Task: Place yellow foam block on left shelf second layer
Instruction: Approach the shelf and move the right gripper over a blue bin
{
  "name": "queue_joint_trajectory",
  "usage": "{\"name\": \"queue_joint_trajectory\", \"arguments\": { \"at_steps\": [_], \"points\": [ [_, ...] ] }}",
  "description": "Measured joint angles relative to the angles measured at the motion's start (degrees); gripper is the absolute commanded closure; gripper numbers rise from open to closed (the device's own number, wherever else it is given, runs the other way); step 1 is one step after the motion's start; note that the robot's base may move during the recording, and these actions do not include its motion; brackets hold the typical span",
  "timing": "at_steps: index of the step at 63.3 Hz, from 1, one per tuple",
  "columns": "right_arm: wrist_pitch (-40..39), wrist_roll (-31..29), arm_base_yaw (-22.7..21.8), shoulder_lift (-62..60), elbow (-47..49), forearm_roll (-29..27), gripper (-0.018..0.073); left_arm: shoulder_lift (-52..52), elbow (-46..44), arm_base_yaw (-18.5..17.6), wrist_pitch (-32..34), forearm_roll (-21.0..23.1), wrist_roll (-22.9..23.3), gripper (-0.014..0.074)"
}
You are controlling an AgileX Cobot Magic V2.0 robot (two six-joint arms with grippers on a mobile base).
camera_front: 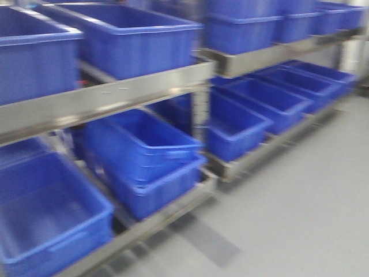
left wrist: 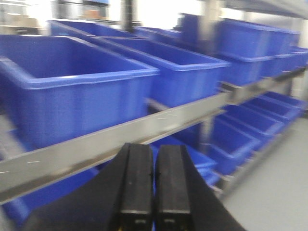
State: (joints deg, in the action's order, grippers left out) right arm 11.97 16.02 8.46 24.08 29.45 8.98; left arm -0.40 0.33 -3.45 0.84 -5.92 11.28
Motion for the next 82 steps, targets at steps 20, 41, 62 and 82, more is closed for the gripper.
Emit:
{"name": "queue_joint_trajectory", "arguments": {
  "at_steps": [20,41,62,82],
  "points": [
    [0.0,0.0,0.0,0.0,0.0,0.0,0.0219,0.0,0.0,0.0,0.0,0.0,0.0,0.046],
    [0.0,0.0,0.0,0.0,0.0,0.0,0.0219,0.0,0.0,0.0,0.0,0.0,0.0,0.046],
    [0.0,0.0,0.0,0.0,0.0,0.0,0.0219,0.0,0.0,0.0,0.0,0.0,0.0,0.046],
    [0.0,0.0,0.0,0.0,0.0,0.0,0.0219,0.0,0.0,0.0,0.0,0.0,0.0,0.046]
  ]
}}
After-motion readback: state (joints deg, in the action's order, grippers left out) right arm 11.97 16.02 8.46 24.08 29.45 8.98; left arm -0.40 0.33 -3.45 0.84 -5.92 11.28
